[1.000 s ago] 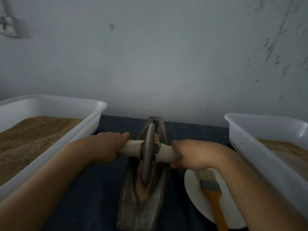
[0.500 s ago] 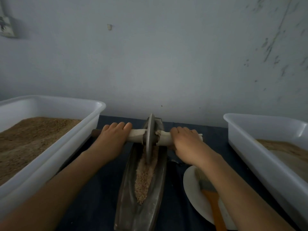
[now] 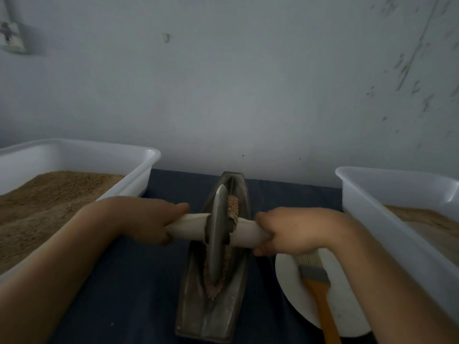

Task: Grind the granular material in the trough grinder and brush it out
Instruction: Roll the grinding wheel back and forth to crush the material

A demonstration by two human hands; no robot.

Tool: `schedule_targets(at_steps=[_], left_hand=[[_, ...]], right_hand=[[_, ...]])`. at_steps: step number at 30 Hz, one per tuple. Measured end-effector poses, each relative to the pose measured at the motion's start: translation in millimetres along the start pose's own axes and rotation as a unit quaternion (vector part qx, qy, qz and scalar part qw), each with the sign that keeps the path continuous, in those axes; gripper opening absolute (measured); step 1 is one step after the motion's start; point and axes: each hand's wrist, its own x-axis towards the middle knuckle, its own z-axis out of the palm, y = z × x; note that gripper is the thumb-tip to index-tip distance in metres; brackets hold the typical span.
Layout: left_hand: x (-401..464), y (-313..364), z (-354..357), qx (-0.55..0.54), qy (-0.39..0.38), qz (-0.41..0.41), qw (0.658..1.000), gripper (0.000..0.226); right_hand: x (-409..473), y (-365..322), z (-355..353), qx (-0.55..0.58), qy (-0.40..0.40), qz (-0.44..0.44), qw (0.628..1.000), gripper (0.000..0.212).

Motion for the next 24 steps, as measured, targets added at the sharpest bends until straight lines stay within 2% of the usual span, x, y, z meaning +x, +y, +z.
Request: schedule_targets(at_steps=[4,7,11,14,16,18,21,24], left_hand=[[16,0,7,0.036,0.088,-0.017,0.995,0.028],[33,-3,13,0.09,0.177,-0.049,0.979,0.032],[57,-9,29,0.115,0.336,-0.076,0.932,0.035],[67,-7,39,0.147,0.41,-0.095,0.895,0.038],[69,-8,39,0.141,0.418,-0.088,0.893,0.038],[65,-10,36,0.118,0.396,-0.073,0.908,0.037],[50,-8,28,0.098,0.314,-0.06,0.943,0.039],[30,-1,19,0.099,0.214,-0.041,0.971,0.04]], right_hand=[[15,9,6,0.008,0.05,0.027,0.998,0.028],[27,17,14,-0.005,0.11,0.059,0.992,0.033],[47,26,30,-0.096,0.277,0.074,0.953,0.03],[56,30,37,-0.124,0.339,0.088,0.928,0.036],[57,30,37,-0.12,0.339,0.085,0.929,0.036],[53,27,34,-0.12,0.315,0.076,0.938,0.034],[39,21,26,-0.11,0.243,0.061,0.962,0.027],[23,11,16,-0.061,0.139,0.054,0.987,0.03]])
